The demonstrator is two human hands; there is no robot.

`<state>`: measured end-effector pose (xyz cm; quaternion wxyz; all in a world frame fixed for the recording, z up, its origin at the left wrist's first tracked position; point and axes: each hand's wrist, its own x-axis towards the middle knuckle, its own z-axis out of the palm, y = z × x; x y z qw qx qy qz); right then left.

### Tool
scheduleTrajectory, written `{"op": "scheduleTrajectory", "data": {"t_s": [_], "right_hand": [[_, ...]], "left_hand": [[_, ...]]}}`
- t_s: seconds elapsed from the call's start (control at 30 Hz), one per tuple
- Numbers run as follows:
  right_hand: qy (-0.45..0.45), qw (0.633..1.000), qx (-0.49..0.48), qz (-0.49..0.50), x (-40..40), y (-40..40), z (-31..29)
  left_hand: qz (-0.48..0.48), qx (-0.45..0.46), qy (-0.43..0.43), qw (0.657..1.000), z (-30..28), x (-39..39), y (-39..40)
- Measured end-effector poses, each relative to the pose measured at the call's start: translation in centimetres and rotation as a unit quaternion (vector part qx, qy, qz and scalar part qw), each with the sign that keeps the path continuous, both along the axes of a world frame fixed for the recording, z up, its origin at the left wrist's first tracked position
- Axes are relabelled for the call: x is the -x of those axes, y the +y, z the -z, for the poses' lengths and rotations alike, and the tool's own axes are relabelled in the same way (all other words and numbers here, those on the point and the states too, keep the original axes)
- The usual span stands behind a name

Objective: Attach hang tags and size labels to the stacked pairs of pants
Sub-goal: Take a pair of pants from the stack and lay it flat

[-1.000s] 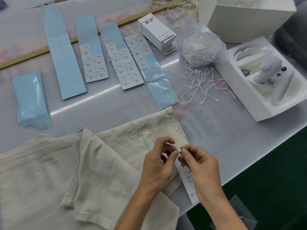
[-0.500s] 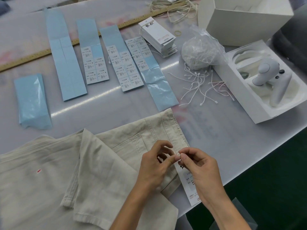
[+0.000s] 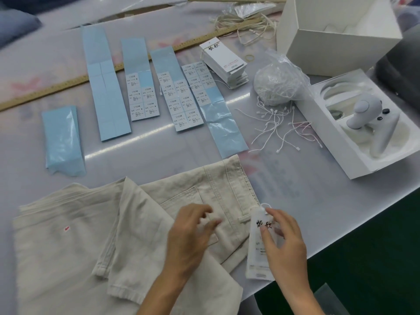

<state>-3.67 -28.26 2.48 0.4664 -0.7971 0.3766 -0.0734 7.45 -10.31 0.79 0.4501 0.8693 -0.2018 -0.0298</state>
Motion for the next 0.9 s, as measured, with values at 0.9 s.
{"op": "scheduleTrajectory", "data": {"t_s": [0.9], "right_hand": [[-0.034, 0.916, -0.391, 0.080, -6.6, 1.6, -3.0]], "left_hand": [[-0.094, 0.346, 0.484, 0.799, -8.8, -1.4, 13.3]]}}
